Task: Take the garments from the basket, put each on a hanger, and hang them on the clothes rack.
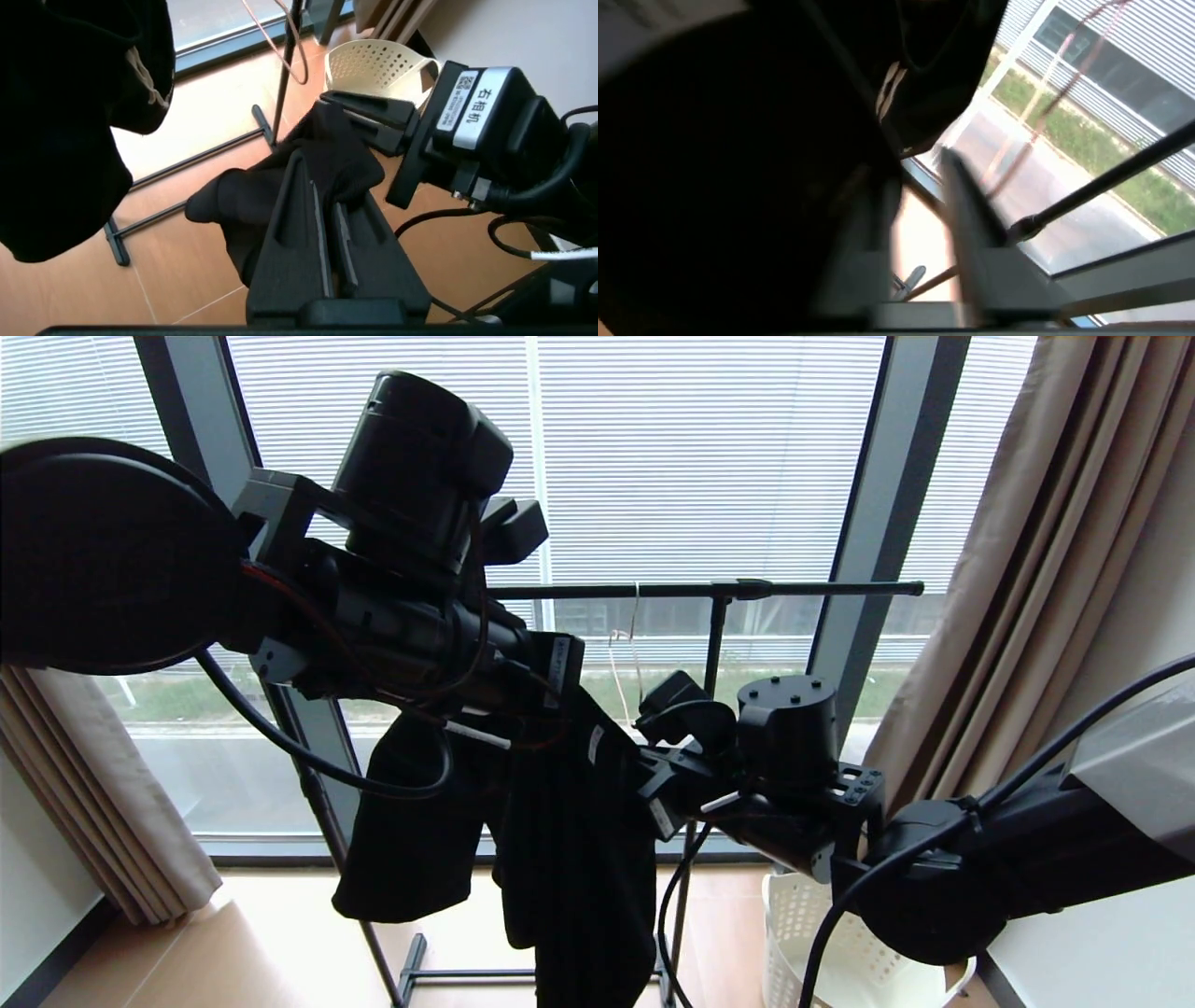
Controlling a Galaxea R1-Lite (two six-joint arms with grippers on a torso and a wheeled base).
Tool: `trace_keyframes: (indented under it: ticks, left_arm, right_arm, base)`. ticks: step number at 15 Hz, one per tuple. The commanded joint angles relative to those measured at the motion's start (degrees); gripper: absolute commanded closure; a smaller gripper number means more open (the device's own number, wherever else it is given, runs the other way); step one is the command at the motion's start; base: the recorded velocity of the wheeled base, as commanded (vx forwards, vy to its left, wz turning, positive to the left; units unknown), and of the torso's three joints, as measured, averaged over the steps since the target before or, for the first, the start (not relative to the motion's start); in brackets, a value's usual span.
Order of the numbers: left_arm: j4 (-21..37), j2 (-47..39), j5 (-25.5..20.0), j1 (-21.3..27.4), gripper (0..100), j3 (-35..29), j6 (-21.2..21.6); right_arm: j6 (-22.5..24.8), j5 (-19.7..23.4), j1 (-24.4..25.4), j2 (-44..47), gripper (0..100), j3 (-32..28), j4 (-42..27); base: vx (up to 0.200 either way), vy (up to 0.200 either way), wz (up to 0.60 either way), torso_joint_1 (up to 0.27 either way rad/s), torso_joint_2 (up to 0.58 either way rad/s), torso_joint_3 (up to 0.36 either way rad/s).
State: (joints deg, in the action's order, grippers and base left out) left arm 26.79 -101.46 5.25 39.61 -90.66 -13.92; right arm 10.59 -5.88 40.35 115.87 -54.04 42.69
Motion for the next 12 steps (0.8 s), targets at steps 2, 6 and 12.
trace_keyframes:
  ticks: [2,6,12]
  left_arm:
    - [0.1,0.2,0.0,-0.2,100,0.7,0.0]
    - [0.0,0.9,0.0,-1.3,100,5.3,1.6]
    - [-0.3,2.1,0.0,-1.2,100,9.7,4.2]
  right_arm:
    - [0.0,-0.8,-1.3,-0.4,100,-1.2,-0.1]
    - [-1.5,-2.6,-3.3,-1.7,100,-3.5,-0.2]
    - [-2.2,-4.0,-3.5,-7.0,100,-3.3,-0.7]
  base:
    - [0.000,0.000,0.00,0.000,0.00,0.000]
    - [0.000,0.000,0.00,0.000,0.00,0.000]
    - [0.000,0.000,0.00,0.000,0.00,0.000]
